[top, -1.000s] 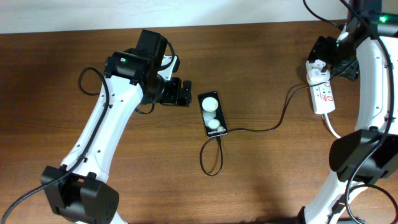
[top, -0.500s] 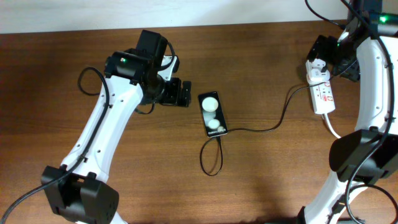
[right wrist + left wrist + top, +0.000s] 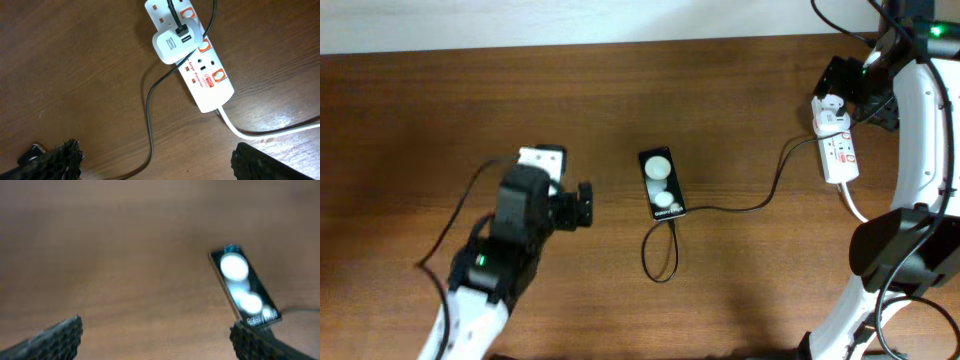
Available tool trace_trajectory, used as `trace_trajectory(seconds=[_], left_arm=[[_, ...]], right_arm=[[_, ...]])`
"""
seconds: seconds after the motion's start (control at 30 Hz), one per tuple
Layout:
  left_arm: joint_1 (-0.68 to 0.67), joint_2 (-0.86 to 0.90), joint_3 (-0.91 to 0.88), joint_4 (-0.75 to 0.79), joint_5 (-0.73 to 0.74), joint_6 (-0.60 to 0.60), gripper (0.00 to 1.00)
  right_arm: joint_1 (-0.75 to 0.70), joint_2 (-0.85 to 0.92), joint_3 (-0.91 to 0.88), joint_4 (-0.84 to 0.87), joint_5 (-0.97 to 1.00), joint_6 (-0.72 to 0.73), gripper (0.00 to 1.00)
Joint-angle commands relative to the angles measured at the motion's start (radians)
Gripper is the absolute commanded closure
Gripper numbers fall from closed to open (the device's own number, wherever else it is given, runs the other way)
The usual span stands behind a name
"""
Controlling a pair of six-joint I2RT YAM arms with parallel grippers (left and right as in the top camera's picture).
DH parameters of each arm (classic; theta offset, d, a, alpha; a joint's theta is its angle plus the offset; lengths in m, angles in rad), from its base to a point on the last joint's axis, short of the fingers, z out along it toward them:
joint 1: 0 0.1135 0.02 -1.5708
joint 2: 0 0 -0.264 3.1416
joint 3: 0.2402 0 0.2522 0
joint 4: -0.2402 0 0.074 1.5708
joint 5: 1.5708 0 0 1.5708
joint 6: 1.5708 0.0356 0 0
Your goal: Plug charger to phone and switch on socket
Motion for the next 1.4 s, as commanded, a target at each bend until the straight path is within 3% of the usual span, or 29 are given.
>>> trace_trajectory(seconds=[0.0,0.3,0.43,0.6,0.8,1.0,1.2,1.37], left_arm=[[0.004,-0.230,-0.199,0.124,-0.101,0.012,0.01],[0.225,-0.760,-0.628,0.535,-0.091,0.012,0.01],[0.264,-0.917,-0.832,0.821,-0.063,0.012,0.01],[0.280,-1.078,-0.845,0.647,-0.063,0.012,0.01],[0.310,-1.091,-0.845,0.412,-0.062,0.027,0.01],[0.310,-1.091,-0.845,0.409,-0.050,0.056,0.01],[0.310,-1.091,-0.844,0.394,0.072,0.144,0.01],[0.310,-1.091,-0.844,0.394,0.108,0.147,0.01]], right_arm=[[0.005,-0.030,0.013,0.000,0.008,0.012,0.01],[0.005,-0.030,0.013,0.000,0.008,0.012,0.01],[0.005,-0.030,0.013,0.000,0.008,0.012,0.01],[0.005,-0.030,0.013,0.000,0.008,0.012,0.01],[0.005,-0.030,0.013,0.000,0.008,0.012,0.01],[0.005,-0.030,0.013,0.000,0.008,0.012,0.01],[0.005,-0.030,0.013,0.000,0.008,0.012,0.01],[0.005,-0.030,0.013,0.000,0.008,0.012,0.01]])
